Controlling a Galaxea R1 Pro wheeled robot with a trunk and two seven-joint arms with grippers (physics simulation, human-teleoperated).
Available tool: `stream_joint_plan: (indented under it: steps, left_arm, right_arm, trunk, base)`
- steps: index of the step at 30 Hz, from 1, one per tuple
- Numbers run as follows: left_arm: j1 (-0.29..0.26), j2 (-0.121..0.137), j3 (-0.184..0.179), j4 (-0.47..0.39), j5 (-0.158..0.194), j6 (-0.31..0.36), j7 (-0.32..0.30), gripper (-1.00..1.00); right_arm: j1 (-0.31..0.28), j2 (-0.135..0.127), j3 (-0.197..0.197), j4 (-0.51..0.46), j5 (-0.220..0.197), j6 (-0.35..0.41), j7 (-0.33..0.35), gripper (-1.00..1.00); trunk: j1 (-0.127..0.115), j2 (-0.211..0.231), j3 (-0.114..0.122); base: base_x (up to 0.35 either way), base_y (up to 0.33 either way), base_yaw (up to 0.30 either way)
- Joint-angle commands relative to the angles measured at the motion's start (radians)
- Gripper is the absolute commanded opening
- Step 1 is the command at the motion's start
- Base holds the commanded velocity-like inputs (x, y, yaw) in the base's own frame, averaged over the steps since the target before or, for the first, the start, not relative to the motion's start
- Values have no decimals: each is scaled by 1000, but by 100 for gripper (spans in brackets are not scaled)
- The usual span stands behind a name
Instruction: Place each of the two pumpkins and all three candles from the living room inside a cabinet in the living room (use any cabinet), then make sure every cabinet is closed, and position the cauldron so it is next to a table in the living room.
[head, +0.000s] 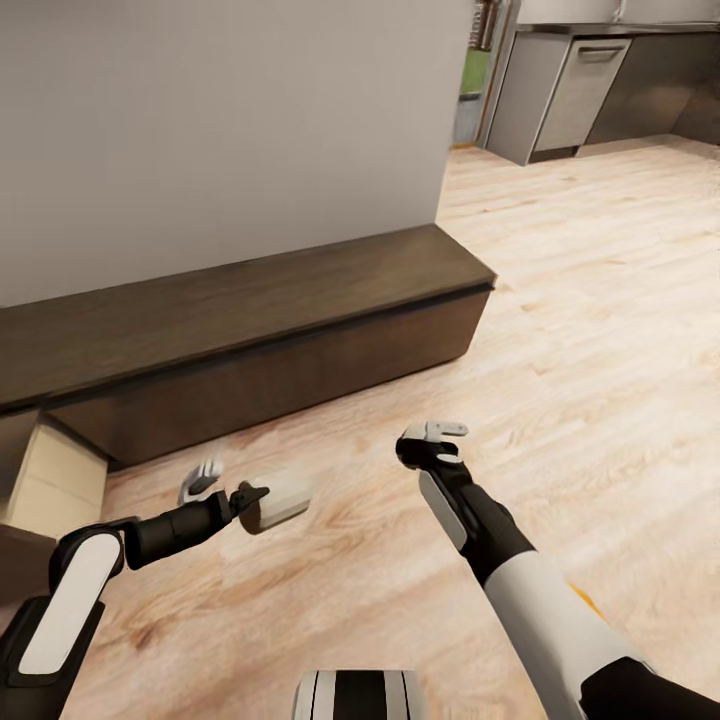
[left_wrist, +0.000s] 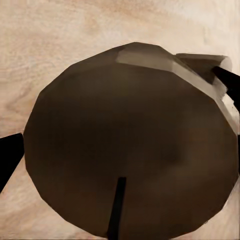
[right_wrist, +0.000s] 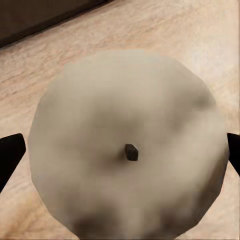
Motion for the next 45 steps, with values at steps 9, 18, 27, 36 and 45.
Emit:
stream_joint_plan:
  steps: [9, 18, 27, 36, 45]
  left_arm:
    - [-1, -5, -6, 1, 0, 4, 148, -100]
    - [-1, -5, -5, 1, -2, 4, 153, -100]
    - [-1, -5, 1, 0, -4, 4, 153, -100]
    - [-1, -5, 3, 0, -4, 4, 153, -100]
    - [-1, -4, 6, 0, -2, 4, 152, -100]
  right_arm:
    - [57, -1, 3, -136, -21, 64, -16, -100]
    - [113, -1, 3, -240, -20, 67, -17, -100]
    - [122, -6, 3, -255, -19, 67, -18, -100]
    - [122, -17, 3, -263, -20, 70, -17, -100]
    - [122, -18, 4, -264, -20, 70, -17, -100]
  trunk:
    - [-5, 2, 34]
    - [-9, 4, 69]
    - [-13, 6, 109]
    - [-17, 8, 158]
    - [-21, 10, 207]
  base:
    - [-218, 0, 0]
    - [-18, 0, 0]
    - [-70, 0, -33]
    - [-333, 0, -87]
    - [-224, 0, -87]
